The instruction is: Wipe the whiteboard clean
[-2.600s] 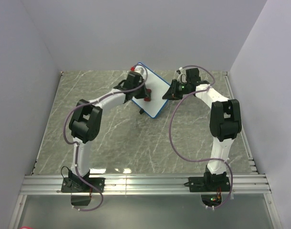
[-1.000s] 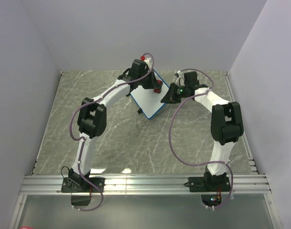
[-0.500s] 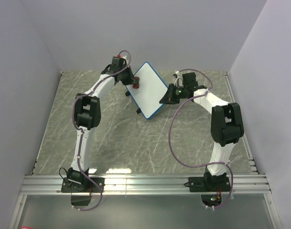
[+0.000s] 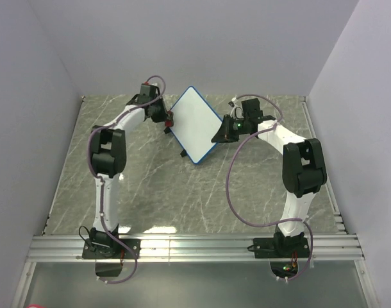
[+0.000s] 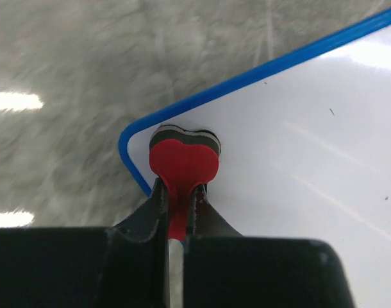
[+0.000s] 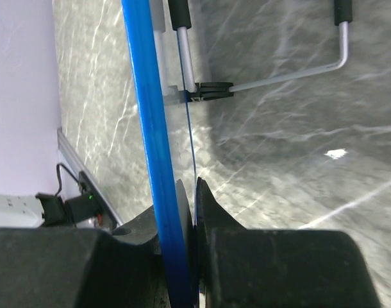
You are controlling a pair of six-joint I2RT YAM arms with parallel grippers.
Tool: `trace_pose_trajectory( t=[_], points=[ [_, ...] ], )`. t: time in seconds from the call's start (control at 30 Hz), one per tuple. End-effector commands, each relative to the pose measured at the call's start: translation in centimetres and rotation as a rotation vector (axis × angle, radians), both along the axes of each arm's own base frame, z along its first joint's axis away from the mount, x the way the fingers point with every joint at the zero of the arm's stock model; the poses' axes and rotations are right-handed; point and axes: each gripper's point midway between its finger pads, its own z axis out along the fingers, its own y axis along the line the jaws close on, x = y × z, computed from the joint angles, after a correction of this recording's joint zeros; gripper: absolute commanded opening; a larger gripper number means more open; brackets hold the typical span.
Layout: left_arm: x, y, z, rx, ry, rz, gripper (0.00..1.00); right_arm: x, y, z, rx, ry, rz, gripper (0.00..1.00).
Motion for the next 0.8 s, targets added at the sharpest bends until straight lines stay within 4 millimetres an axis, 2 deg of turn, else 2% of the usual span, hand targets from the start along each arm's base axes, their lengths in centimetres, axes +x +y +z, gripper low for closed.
trace_pose_trajectory(
  t=[0.0,0.03,0.1,0.13,0.2,0.23,0.3,0.33,0.43,0.47,0.5,0.53,0.57,0.6,0.63,0.67,0.73,0.77],
  points=[
    [-1.3,5.1,5.3,-0.023,-0.025,0.128,0.0,-1.6,0.1,-1.7,-0.067,0.077,-0.005,0.0],
    [-1.2,7.2,7.4,-0.033,-0.06,0.175,0.0,-1.5,0.2,-1.5,-0.064,0.071,-0.003,0.0],
    [-1.5,9.7,8.2,-0.044,-0.067,0.24,0.0,-1.4,0.3,-1.0,-0.055,0.06,-0.007,0.03],
    [-1.6,11.8,9.8,-0.052,-0.097,0.281,0.0,-1.2,0.3,-0.8,-0.053,0.052,-0.009,0.05],
    [-2.2,13.4,10.4,-0.073,-0.098,0.311,0.0,-0.9,0.3,-0.2,-0.046,0.036,-0.012,0.06],
    [-2.3,15.5,10.8,-0.079,-0.103,0.346,0.0,-0.8,0.5,-0.1,-0.043,0.028,-0.011,0.08],
    [-2.9,17.3,11.1,-0.057,-0.105,0.38,0.0,-0.4,0.5,0.4,-0.042,0.012,-0.015,0.29],
    [-3.5,18.4,10.9,-0.04,-0.087,0.4,0.0,-0.3,0.4,0.6,-0.046,0.007,-0.021,0.46],
    [-5.3,20.2,9.3,0.034,-0.037,0.438,0.0,0.4,0.2,1.9,-0.056,-0.038,-0.037,0.7],
    [-5.9,20.4,8.6,0.054,-0.024,0.442,0.0,0.6,0.0,2.6,-0.059,-0.061,-0.045,0.72],
    [-7.4,20.5,6.3,0.076,0.028,0.44,0.03,0.7,-0.2,3.1,-0.062,-0.076,-0.052,0.74],
    [-8.2,20.9,5.9,0.098,0.035,0.458,0.06,0.9,-0.4,3.3,-0.073,-0.09,-0.066,0.75],
    [-9.9,20.9,3.6,0.112,0.096,0.463,0.1,1.0,-0.8,4.3,-0.075,-0.116,-0.083,0.76],
    [-10.8,21.0,2.6,0.123,0.124,0.471,0.17,1.0,-1.2,4.6,-0.084,-0.126,-0.097,0.76],
    [-11.6,21.3,2.1,0.136,0.137,0.485,0.19,1.1,-2.0,4.6,-0.111,-0.135,-0.127,0.77],
    [-13.0,21.1,0.4,0.143,0.179,0.484,0.23,0.9,-2.4,5.8,-0.112,-0.166,-0.142,0.76],
    [-14.3,21.1,-0.3,0.149,0.203,0.489,0.42,0.2,-3.2,5.9,-0.131,-0.176,-0.161,0.76],
    [-15.3,20.9,-1.3,0.152,0.235,0.485,0.55,-0.6,-3.6,6.3,-0.138,-0.189,-0.173,0.77]
  ],
)
